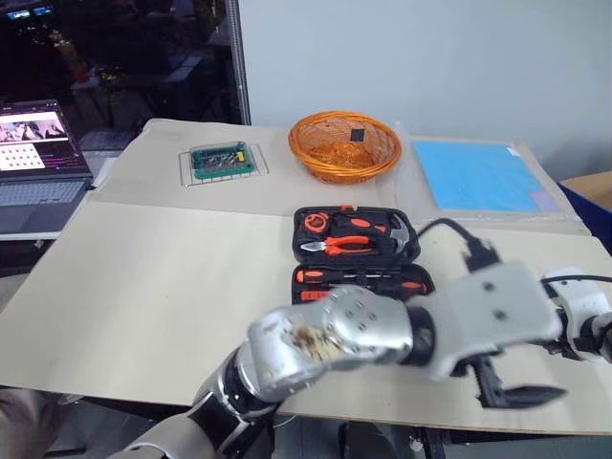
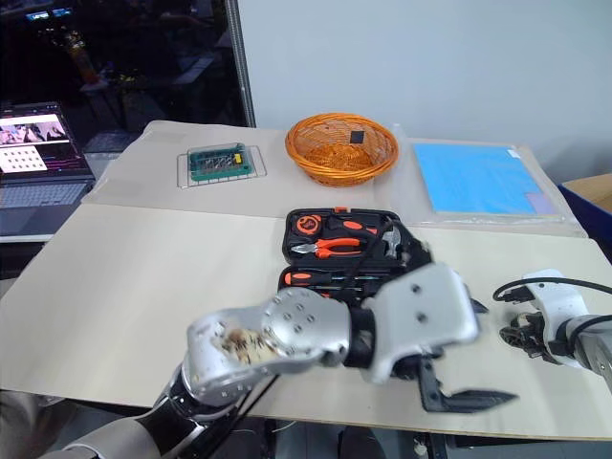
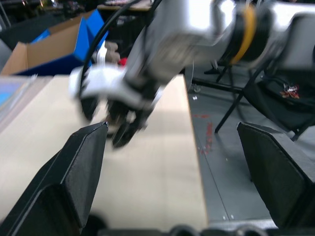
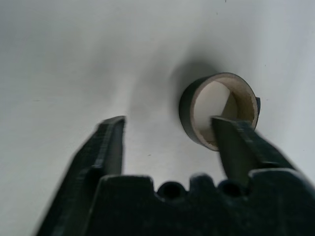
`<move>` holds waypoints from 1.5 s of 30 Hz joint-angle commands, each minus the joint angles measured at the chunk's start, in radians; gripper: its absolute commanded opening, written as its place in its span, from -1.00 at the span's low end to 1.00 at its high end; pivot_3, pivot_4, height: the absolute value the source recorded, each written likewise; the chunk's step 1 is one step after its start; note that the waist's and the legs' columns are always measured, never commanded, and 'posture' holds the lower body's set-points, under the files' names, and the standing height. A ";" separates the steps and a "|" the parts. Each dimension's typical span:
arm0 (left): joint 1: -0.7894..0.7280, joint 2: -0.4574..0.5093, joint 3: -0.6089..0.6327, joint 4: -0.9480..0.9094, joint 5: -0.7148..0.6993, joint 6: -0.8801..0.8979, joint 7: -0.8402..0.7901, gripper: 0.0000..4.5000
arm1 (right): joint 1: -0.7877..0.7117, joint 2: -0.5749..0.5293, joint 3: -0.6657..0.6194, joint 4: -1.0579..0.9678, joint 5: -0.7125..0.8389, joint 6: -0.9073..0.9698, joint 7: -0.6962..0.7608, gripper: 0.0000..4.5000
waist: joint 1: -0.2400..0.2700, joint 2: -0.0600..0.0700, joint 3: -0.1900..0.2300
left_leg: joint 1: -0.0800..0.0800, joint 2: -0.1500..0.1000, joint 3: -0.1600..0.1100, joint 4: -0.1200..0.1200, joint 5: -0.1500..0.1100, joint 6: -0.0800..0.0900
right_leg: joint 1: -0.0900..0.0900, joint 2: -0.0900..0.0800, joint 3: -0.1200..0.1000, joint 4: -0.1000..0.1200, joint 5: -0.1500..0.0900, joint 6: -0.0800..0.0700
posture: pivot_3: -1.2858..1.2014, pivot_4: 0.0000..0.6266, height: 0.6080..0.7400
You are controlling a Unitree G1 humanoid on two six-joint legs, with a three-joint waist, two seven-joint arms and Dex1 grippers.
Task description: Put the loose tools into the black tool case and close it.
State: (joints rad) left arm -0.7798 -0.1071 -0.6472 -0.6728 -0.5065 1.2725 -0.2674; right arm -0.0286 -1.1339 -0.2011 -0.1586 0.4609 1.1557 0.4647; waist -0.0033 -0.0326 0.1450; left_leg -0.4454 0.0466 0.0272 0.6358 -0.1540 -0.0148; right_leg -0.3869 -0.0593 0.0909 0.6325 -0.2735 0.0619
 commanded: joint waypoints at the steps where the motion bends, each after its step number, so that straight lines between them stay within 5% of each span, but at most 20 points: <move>1: 0.014 -0.215 -0.097 0.032 0.047 0.044 0.155 1.00 | -0.041 0.004 0.017 0.041 -0.051 -0.072 0.026 -0.37 | -0.004 0.002 0.001 | 0.000 -0.001 0.000 0.000 0.001 0.001 | 0.000 0.000 0.002 0.000 0.000 0.000 | 0.03 -0.52 1.00; 5: 0.059 -0.350 -0.184 0.108 0.082 0.066 0.331 1.00 | -0.064 0.024 0.023 0.044 -0.073 -0.108 0.047 -0.98 | -0.012 0.004 0.001 | 0.001 -0.004 0.000 0.000 0.002 0.003 | 0.000 0.000 0.006 0.003 0.000 0.002 | 0.03 -0.52 1.00; 6: 0.055 -0.337 -0.154 0.098 0.074 0.074 0.338 1.00 | -0.063 0.025 0.020 0.037 -0.077 -0.113 0.052 -0.98 | -0.012 0.004 0.001 | 0.001 -0.005 -0.001 0.001 0.002 0.003 | 0.000 0.000 0.007 0.003 0.000 0.002 | 0.03 -0.52 1.00; 7: 0.014 -0.074 0.086 0.106 -0.025 0.016 0.150 1.00 | -0.055 0.027 0.006 0.022 -0.077 -0.117 0.057 -0.98 | -0.012 0.004 0.001 | 0.002 -0.005 -0.001 0.001 0.002 0.003 | 0.000 0.000 0.007 0.005 0.000 0.002 | 0.03 -0.52 1.00; 9: -0.007 0.305 0.433 0.144 -0.163 -0.082 -0.138 1.00 | -0.044 0.032 -0.012 0.000 -0.076 -0.122 0.063 -0.98 | -0.021 0.008 0.000 | 0.002 -0.005 0.000 0.002 0.002 0.003 | -0.002 0.000 0.008 0.010 -0.002 0.001 | 0.03 -0.52 1.00; 10: 0.006 0.415 0.509 0.171 -0.188 -0.130 -0.235 1.00 | -0.040 0.031 -0.014 -0.009 -0.078 -0.124 0.067 -0.98 | -0.030 0.010 -0.001 | 0.003 -0.004 0.000 0.002 0.002 0.003 | -0.004 0.001 0.008 0.012 -0.004 -0.003 | 0.03 -0.52 1.00; 14: 0.067 0.567 0.573 0.277 -0.212 -0.269 -0.431 1.00 | -0.042 0.039 -0.013 -0.020 -0.087 -0.126 0.068 -0.98 | -0.040 0.011 0.000 | 0.015 -0.008 -0.010 -0.007 0.002 0.003 | -0.001 0.003 0.008 0.015 -0.004 -0.008 | 0.03 -0.52 1.00; 18: 0.124 0.657 0.610 0.356 -0.205 -0.393 -0.632 1.00 | -0.043 0.051 -0.023 -0.048 -0.092 -0.128 0.076 -0.98 | -0.022 0.007 0.002 | 0.004 -0.015 -0.012 -0.003 0.002 0.003 | -0.002 -0.001 0.009 0.010 -0.004 0.002 | 0.03 -0.52 1.00; 27: 0.345 0.778 0.612 0.387 -0.149 -0.725 -0.967 1.00 | -0.022 0.047 -0.135 -0.411 0.088 -0.163 0.278 -0.98 | -0.011 0.003 0.005 | 0.001 -0.014 -0.015 -0.006 0.002 0.004 | -0.004 0.000 0.007 0.010 -0.002 -0.004 | 0.03 -0.52 1.00; 38: 0.528 0.845 0.628 0.358 -0.125 -0.887 -1.091 1.00 | -0.270 -0.015 0.301 -0.557 0.039 -0.141 0.310 -0.98 | -0.009 -0.001 0.009 | 0.003 -0.006 -0.008 -0.004 0.002 0.003 | -0.004 -0.003 0.005 0.008 -0.005 -0.011 | 0.03 -0.52 1.00; 45: 0.551 0.841 0.623 0.356 -0.117 -0.907 -1.074 1.00 | -0.257 -0.051 0.358 -0.507 -0.032 -0.135 0.324 -0.98 | -0.009 -0.001 0.009 | -0.002 -0.003 -0.002 -0.004 0.002 0.004 | -0.010 -0.001 0.006 0.009 0.000 -0.009 | 0.03 -0.52 1.00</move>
State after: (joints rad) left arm -0.2291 0.7333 -0.0349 -0.2922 -0.6251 0.3837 -1.3445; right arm -0.2909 -1.1672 0.1706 -0.6594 0.4448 1.0150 0.7842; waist -0.0128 -0.0340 0.1540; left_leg -0.4476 0.0437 0.0256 0.6308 -0.1522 -0.0110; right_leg -0.3985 -0.0595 0.0967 0.6423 -0.2730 0.0526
